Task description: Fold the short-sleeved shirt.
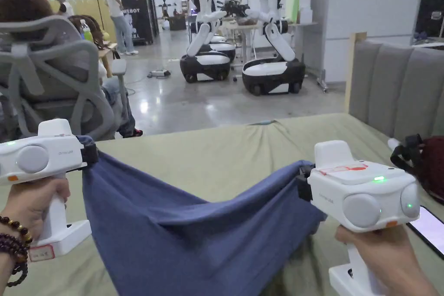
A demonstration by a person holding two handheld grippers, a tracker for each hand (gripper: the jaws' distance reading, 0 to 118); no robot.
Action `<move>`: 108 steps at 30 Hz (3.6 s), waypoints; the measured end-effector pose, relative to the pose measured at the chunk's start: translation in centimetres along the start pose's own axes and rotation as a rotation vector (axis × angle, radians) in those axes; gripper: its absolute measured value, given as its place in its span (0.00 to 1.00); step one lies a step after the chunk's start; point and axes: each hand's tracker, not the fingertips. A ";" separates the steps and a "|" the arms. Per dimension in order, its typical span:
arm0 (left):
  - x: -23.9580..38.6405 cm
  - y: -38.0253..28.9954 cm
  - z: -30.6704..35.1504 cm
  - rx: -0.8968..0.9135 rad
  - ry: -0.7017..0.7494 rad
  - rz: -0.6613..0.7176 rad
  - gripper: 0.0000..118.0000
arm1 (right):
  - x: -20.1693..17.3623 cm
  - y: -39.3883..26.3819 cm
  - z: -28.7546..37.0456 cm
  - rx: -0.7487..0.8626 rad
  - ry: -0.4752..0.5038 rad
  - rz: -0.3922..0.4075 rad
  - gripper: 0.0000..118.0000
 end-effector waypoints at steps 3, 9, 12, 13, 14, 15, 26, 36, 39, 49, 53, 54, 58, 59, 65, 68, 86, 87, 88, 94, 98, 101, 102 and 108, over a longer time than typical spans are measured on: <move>0.2 4.5 2.5 0.056 0.056 -0.063 0.00 | 1.3 6.9 -0.1 0.126 -0.086 0.009 0.03; 0.4 11.7 5.3 0.164 0.113 -0.047 0.00 | 4.0 18.5 -1.3 0.289 -0.272 0.043 0.03; 1.7 15.0 5.7 0.243 0.095 -0.047 0.00 | 4.6 23.4 -2.6 0.330 -0.290 0.080 0.03; 2.2 15.9 5.6 0.241 0.096 -0.060 0.00 | 4.6 24.7 -2.9 0.330 -0.302 0.099 0.03; 2.8 16.7 5.5 0.252 0.114 -0.080 0.00 | 4.5 25.8 -2.9 0.350 -0.304 0.132 0.03; 3.3 17.5 5.2 0.263 0.133 -0.089 0.00 | 4.5 26.9 -3.1 0.351 -0.316 0.132 0.03; 3.1 16.5 2.9 0.274 0.119 -0.051 0.00 | 4.8 26.3 -3.2 0.347 -0.240 0.080 0.03; 0.1 3.0 -0.9 0.066 0.104 -0.041 0.00 | 2.4 12.4 -8.3 0.139 -0.112 0.087 0.03; -0.6 0.1 1.1 0.074 0.089 -0.026 0.00 | 2.5 9.6 -7.8 0.118 -0.087 0.071 0.03; -0.2 -16.3 15.8 -0.127 0.137 0.019 0.00 | 0.7 -6.4 7.6 -0.052 -0.012 -0.023 0.03; 1.2 -22.5 20.8 -0.236 0.160 -0.015 0.00 | 1.0 -13.1 11.6 -0.197 -0.033 -0.020 0.03; 1.5 -23.6 21.5 -0.262 0.159 -0.020 0.00 | 0.9 -14.5 12.3 -0.235 -0.047 -0.006 0.03; 2.2 -26.9 21.2 -0.379 0.203 -0.047 0.00 | 1.0 -19.2 11.8 -0.411 -0.072 0.036 0.03; 2.2 -27.2 20.8 -0.391 0.209 -0.042 0.01 | 1.1 -19.8 11.4 -0.429 -0.061 0.032 0.03; 0.9 -25.3 20.4 -0.340 0.234 0.002 0.35 | 1.8 -18.5 11.9 -0.375 -0.079 0.023 0.54; 1.0 -24.6 21.1 -0.310 0.264 -0.002 1.00 | 1.7 -17.3 13.2 -0.271 -0.082 0.049 1.00; 0.2 -25.3 21.8 -0.347 0.340 0.028 0.71 | -1.0 -14.7 14.0 -0.209 0.010 0.031 0.00; -0.2 -25.9 21.2 -0.365 0.364 0.044 0.82 | -1.1 -14.8 14.0 -0.212 0.018 0.030 0.00; -1.2 -26.4 20.3 -0.376 0.376 0.068 0.84 | -1.3 -14.9 13.9 -0.215 0.024 0.035 0.00; -3.0 -28.6 17.1 -0.496 0.397 0.061 0.79 | -1.8 -15.0 13.6 -0.232 0.041 0.060 0.00; -2.8 -28.7 16.9 -0.461 0.378 0.034 0.53 | -2.0 -14.9 13.1 -0.235 0.042 0.070 0.00; -2.0 -27.5 17.6 -0.444 0.328 -0.031 0.04 | -2.3 -14.8 12.1 -0.247 0.046 0.081 0.00; -2.0 -27.3 17.6 -0.451 0.321 -0.028 0.04 | -2.4 -14.6 11.8 -0.250 0.048 0.083 0.00; -1.3 -25.8 18.5 -0.398 0.308 0.016 0.04 | -2.6 -11.9 8.6 -0.233 0.111 0.111 0.00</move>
